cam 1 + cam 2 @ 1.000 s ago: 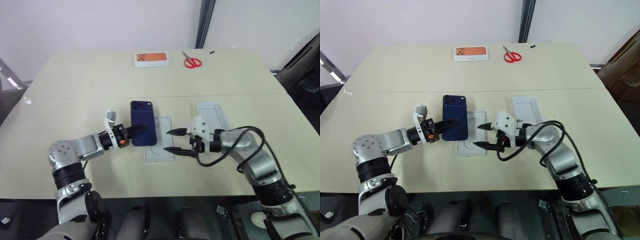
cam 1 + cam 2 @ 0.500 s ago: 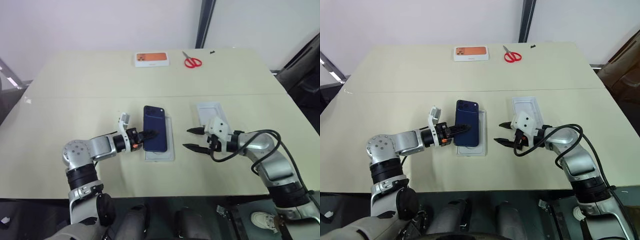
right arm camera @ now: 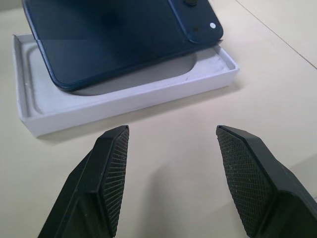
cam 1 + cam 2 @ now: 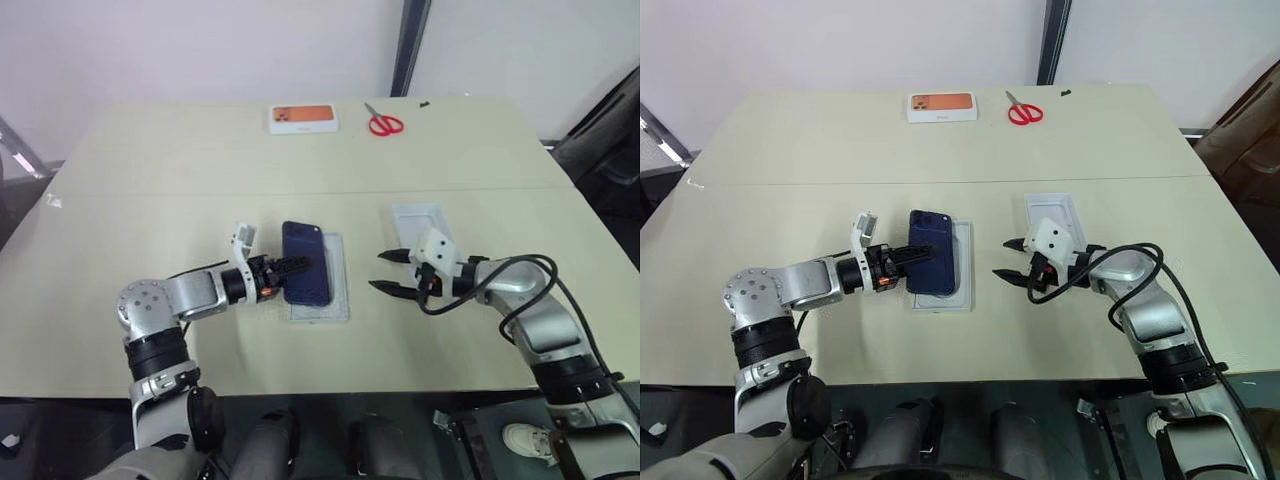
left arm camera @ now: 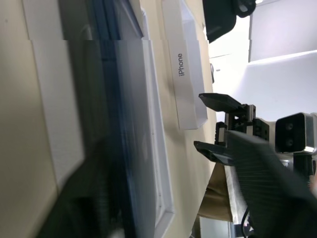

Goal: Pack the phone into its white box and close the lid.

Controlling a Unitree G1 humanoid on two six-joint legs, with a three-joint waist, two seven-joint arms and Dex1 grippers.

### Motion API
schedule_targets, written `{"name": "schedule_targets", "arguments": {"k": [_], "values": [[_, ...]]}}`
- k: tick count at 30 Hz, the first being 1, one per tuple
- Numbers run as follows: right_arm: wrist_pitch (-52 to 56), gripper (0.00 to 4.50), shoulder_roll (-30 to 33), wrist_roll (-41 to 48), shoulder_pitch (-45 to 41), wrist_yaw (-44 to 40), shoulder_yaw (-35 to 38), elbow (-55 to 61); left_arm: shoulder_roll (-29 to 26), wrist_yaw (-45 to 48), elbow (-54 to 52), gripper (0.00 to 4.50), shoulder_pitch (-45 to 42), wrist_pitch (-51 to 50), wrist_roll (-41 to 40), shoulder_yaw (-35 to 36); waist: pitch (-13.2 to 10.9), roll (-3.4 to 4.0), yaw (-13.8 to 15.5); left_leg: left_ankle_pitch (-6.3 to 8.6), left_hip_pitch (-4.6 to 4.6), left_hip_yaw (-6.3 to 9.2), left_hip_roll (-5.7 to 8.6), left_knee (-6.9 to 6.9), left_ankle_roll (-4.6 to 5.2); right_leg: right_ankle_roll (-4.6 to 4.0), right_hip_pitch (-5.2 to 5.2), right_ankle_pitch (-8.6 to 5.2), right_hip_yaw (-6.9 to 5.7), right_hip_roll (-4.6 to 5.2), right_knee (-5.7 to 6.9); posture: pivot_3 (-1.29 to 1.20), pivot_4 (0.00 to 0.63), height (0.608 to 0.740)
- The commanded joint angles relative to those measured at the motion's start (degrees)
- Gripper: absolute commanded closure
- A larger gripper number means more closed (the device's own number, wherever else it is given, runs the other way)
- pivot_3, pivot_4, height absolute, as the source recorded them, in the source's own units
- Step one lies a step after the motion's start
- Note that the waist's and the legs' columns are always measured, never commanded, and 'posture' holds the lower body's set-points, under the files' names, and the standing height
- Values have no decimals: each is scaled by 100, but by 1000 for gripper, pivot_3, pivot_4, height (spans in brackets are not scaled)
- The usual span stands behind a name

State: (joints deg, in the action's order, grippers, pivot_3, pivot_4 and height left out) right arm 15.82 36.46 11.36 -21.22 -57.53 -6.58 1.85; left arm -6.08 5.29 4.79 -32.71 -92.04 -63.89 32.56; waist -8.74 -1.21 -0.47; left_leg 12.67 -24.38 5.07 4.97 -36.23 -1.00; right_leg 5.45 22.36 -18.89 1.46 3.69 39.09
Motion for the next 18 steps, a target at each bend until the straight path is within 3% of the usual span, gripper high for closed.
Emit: {"name": "schedule_targets", "arguments": {"k": [1,18], "values": [[-134,1539,-53,0,-107,34,8,50,-80,-86,-127,42,-35,-46,-210,-41,0,0,-2,0,0,0,0,0,0,0,-1,0,-1,0,0,0,150,734],[-229,1539,-215,-148,-168,116,-94,-68,-725,-327,-213,42,60,-46,-1276,-678,0,0,-9,0,0,0,0,-1,0,0,2,0,1,0,1,0,150,734]]}}
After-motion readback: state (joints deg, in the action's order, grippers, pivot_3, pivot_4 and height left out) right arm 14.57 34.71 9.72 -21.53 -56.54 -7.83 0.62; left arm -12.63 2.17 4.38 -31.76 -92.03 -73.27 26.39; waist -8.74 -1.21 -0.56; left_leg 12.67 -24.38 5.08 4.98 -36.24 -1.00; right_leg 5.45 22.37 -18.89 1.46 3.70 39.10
